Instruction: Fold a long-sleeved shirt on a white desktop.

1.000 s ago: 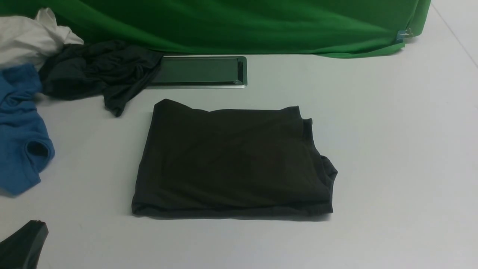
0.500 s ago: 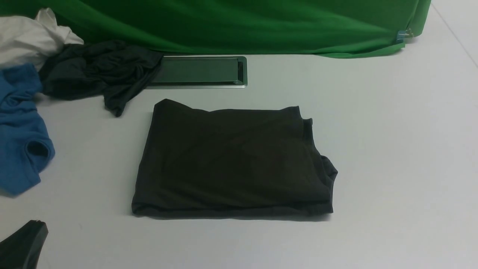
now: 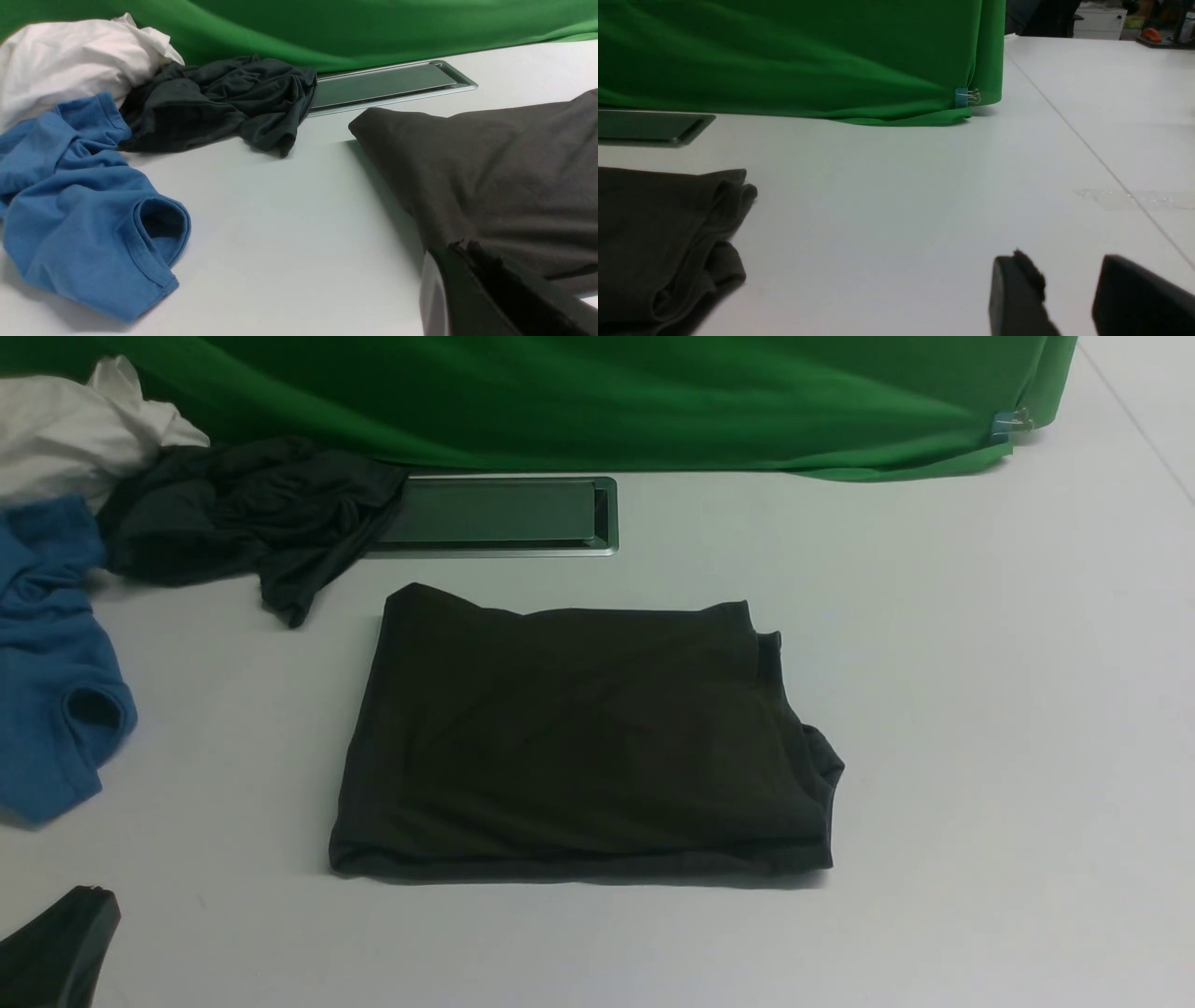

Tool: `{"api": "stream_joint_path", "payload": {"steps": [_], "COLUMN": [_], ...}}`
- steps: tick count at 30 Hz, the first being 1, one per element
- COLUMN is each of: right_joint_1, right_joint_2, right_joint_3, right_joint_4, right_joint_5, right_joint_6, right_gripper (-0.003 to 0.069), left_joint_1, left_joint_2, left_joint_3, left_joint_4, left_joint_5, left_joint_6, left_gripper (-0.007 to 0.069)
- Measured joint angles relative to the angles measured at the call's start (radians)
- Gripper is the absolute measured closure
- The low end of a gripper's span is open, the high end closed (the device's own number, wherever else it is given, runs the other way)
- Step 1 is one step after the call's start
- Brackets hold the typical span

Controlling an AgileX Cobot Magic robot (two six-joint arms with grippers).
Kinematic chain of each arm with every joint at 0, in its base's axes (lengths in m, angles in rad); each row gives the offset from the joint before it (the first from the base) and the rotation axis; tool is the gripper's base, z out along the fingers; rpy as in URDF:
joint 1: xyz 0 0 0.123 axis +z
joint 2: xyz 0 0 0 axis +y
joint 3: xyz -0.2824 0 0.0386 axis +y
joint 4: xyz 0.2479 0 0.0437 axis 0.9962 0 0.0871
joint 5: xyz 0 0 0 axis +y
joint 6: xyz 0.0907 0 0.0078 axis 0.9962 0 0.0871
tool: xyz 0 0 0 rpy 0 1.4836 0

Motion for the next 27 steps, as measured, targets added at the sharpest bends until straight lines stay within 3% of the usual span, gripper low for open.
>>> {"api": "stream_joint_path", "payload": {"steps": [27], "right_joint_1": [0.000], "right_joint_2": [0.000], "right_joint_3": [0.000], "right_joint_4": [0.000], "right_joint_5": [0.000], "right_joint_6": [0.000], "right_gripper": [0.0420], "left_joint_1": [0.038], "left_joint_2": [0.000], "left_joint_3": [0.000], "left_joint_4": [0.000], "left_joint_5": [-0.002], "left_joint_6": [0.001], "left_gripper": [0.0606]}}
